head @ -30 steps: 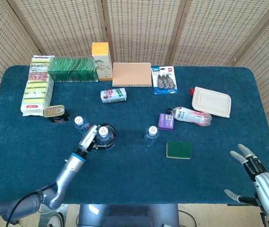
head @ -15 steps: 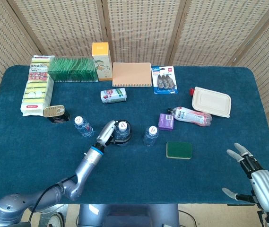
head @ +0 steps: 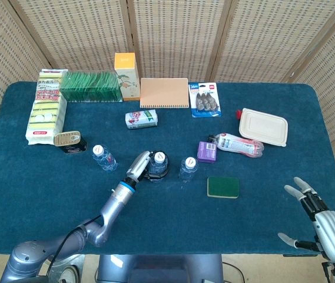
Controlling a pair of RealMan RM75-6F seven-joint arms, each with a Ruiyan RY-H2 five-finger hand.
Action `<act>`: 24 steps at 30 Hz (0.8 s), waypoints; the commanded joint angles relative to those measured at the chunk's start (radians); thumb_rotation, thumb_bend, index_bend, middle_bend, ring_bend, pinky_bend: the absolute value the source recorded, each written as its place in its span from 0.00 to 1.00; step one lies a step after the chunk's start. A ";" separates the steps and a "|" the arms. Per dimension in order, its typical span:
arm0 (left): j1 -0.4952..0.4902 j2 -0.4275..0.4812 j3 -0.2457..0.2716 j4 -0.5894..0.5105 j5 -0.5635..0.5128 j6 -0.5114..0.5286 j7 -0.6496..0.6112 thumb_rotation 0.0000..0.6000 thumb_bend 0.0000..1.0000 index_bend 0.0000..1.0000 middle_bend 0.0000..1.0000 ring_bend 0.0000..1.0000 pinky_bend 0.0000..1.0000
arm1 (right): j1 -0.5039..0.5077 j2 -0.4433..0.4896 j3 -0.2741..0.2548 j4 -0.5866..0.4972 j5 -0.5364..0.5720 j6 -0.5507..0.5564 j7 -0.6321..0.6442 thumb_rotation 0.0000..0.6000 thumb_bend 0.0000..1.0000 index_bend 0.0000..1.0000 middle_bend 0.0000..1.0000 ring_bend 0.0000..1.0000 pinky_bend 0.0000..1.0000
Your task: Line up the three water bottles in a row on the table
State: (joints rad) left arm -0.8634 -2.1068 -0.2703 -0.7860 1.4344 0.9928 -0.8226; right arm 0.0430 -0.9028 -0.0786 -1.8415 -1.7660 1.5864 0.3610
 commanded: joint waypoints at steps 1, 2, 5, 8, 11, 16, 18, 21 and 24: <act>-0.007 0.006 0.018 0.001 0.012 -0.011 -0.012 1.00 0.33 0.43 0.37 0.23 0.41 | -0.004 0.003 0.002 0.002 0.003 0.008 0.006 1.00 0.00 0.12 0.00 0.00 0.15; -0.008 0.012 0.027 -0.001 0.016 -0.018 -0.013 1.00 0.32 0.33 0.30 0.18 0.37 | -0.005 0.004 0.001 0.003 0.002 0.010 0.009 1.00 0.00 0.12 0.00 0.00 0.15; -0.007 0.016 0.035 -0.006 0.019 -0.015 -0.012 1.00 0.26 0.11 0.16 0.08 0.29 | -0.005 0.007 0.000 0.005 -0.003 0.008 0.015 1.00 0.00 0.12 0.00 0.00 0.15; 0.001 0.012 0.038 -0.003 0.022 0.015 -0.002 1.00 0.22 0.01 0.07 0.02 0.22 | -0.005 0.010 -0.001 0.005 -0.005 0.009 0.016 1.00 0.00 0.12 0.00 0.00 0.15; 0.007 0.010 0.042 0.003 0.029 0.046 0.006 1.00 0.20 0.00 0.03 0.00 0.19 | -0.006 0.012 0.000 0.006 -0.006 0.010 0.017 1.00 0.00 0.12 0.00 0.00 0.15; 0.018 0.012 0.047 -0.001 0.038 0.084 0.005 1.00 0.19 0.00 0.00 0.00 0.18 | -0.007 0.013 -0.002 0.006 -0.011 0.011 0.016 1.00 0.00 0.12 0.00 0.01 0.15; 0.030 0.017 0.049 -0.012 0.045 0.123 -0.003 1.00 0.18 0.00 0.00 0.00 0.17 | -0.007 0.014 -0.003 0.005 -0.015 0.010 0.014 1.00 0.00 0.12 0.00 0.01 0.15; 0.050 0.038 0.059 -0.047 0.062 0.172 -0.019 1.00 0.18 0.00 0.00 0.00 0.17 | -0.009 0.015 -0.004 0.004 -0.017 0.013 0.013 1.00 0.00 0.12 0.00 0.01 0.15; 0.070 0.067 0.067 -0.097 0.077 0.216 -0.032 1.00 0.18 0.00 0.00 0.00 0.17 | -0.010 0.016 -0.005 0.002 -0.021 0.014 0.011 1.00 0.00 0.12 0.00 0.01 0.15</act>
State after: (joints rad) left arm -0.8110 -2.0618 -0.2116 -0.8505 1.4973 1.1816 -0.8415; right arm 0.0328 -0.8867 -0.0834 -1.8390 -1.7869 1.6004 0.3722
